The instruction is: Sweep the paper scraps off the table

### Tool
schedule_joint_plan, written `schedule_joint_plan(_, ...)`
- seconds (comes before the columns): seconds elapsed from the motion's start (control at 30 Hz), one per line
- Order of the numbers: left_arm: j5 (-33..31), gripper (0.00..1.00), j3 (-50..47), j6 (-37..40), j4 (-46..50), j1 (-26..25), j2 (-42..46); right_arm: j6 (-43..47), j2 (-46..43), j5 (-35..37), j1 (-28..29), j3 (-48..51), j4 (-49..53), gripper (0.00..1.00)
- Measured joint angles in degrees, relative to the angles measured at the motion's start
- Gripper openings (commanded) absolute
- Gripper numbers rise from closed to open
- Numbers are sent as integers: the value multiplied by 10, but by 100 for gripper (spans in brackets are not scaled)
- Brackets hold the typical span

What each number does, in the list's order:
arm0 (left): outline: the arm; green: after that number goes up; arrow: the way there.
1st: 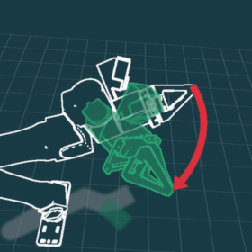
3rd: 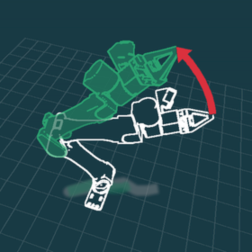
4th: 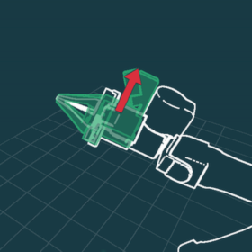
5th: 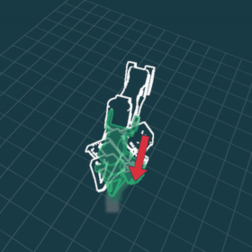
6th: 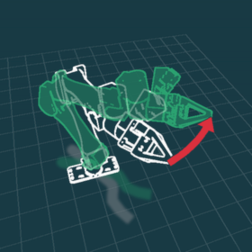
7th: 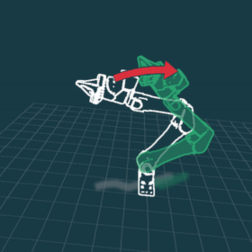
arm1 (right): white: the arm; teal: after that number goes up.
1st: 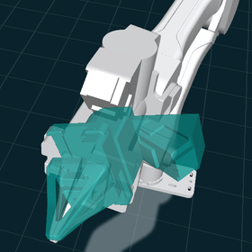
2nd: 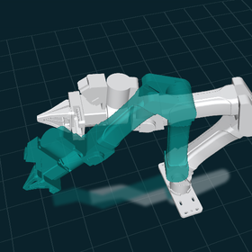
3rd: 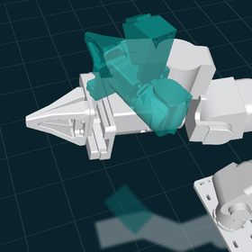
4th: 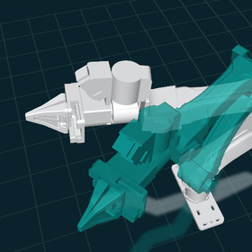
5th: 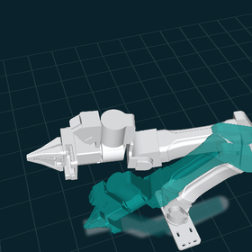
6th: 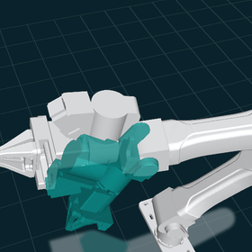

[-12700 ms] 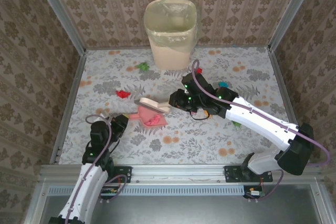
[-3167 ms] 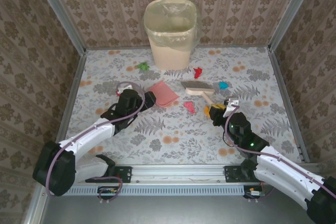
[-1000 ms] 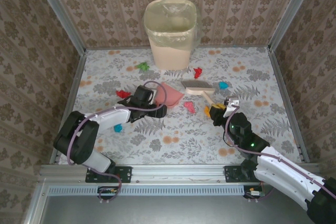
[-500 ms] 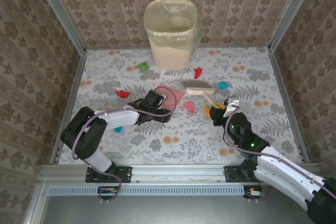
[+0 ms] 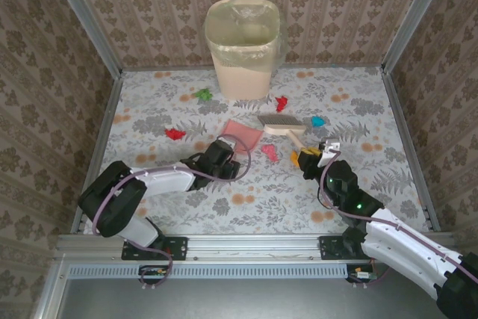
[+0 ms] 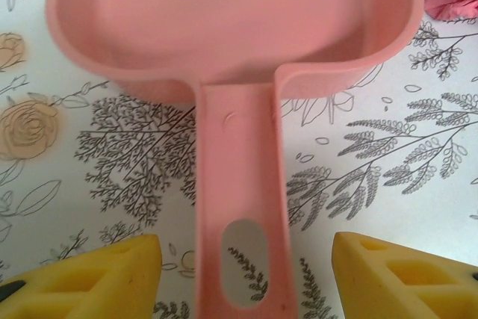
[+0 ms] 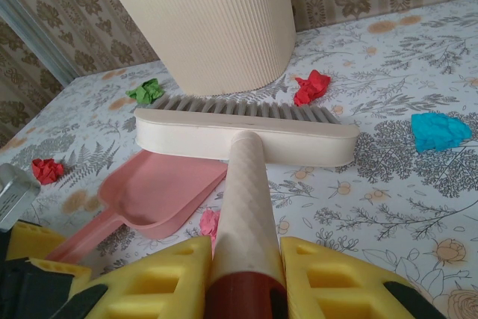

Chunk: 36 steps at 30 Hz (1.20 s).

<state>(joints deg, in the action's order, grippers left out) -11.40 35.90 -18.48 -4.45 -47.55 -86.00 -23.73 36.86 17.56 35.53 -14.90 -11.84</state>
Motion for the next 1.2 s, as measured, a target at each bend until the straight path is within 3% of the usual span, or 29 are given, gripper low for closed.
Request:
schedule_joint_plan(0.33,-13,54,-15,-10,-66,0,-6,0,4,0,0,0,0,0)
schedule_joint_plan(0.63,-19,52,-14,-10,-82,0,-26,0,4,0,0,0,0,0)
schedule_joint_plan(1.2,-32,6,-14,-14,-80,0,-19,0,4,0,1,0,0,0)
